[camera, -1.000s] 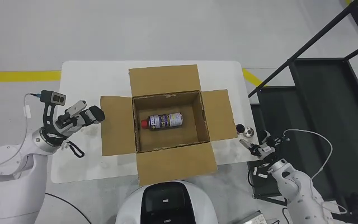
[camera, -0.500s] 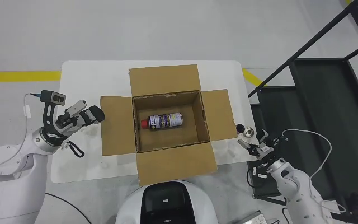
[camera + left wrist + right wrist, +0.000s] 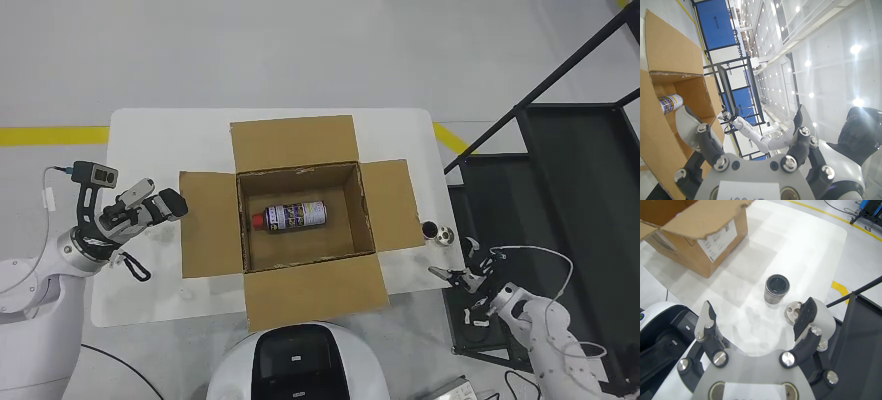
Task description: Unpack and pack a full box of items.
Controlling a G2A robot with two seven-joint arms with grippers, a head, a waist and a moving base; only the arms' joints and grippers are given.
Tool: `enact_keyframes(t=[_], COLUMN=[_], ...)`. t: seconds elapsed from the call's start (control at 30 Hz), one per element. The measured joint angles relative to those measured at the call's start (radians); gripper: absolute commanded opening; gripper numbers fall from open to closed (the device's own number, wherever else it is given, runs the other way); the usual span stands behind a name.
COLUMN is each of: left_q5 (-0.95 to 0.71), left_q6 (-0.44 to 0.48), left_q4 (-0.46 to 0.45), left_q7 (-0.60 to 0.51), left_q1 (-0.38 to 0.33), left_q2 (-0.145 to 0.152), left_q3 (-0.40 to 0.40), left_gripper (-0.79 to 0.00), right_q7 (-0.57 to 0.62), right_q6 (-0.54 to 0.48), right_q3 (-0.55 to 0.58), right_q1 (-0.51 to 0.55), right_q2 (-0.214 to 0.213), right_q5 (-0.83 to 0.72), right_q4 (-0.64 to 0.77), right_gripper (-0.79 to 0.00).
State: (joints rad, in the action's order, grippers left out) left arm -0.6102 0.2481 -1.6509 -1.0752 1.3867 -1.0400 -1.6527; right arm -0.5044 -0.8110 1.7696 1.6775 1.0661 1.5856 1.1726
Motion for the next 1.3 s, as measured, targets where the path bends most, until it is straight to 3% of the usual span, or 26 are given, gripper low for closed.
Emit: enact_keyframes(t=[0.23, 0.4, 1.0, 1.3], left_q5=[0.0, 0.0, 0.0, 0.0], left_q6=[0.0, 0.0, 0.0, 0.0], left_q4=[0.0, 0.0, 0.0, 0.0], left_q7=[0.0, 0.0, 0.0, 0.0], left_q1=[0.0, 0.0, 0.0, 0.0], left_q2=[0.0, 0.0, 0.0, 0.0], left_q3=[0.0, 0.0, 0.0, 0.0], left_gripper=[0.0, 0.0, 0.0, 0.0], right_q7=[-0.097, -0.154, -0.154, -0.104], right_q6=[-0.065, -0.013, -0.008, 0.103], right_q3=[-0.054, -0.077, -0.079, -0.144], right_q1=[-0.203, -0.28, -0.28, -0.263], right_q2=[-0.01, -0.021, -0.021, -0.022], right_q5=[0.032, 0.105, 0.107, 0.203], right_q4=[-0.29, -0.402, -0.402, -0.34], right_gripper=[0.0, 0.0, 0.0, 0.0])
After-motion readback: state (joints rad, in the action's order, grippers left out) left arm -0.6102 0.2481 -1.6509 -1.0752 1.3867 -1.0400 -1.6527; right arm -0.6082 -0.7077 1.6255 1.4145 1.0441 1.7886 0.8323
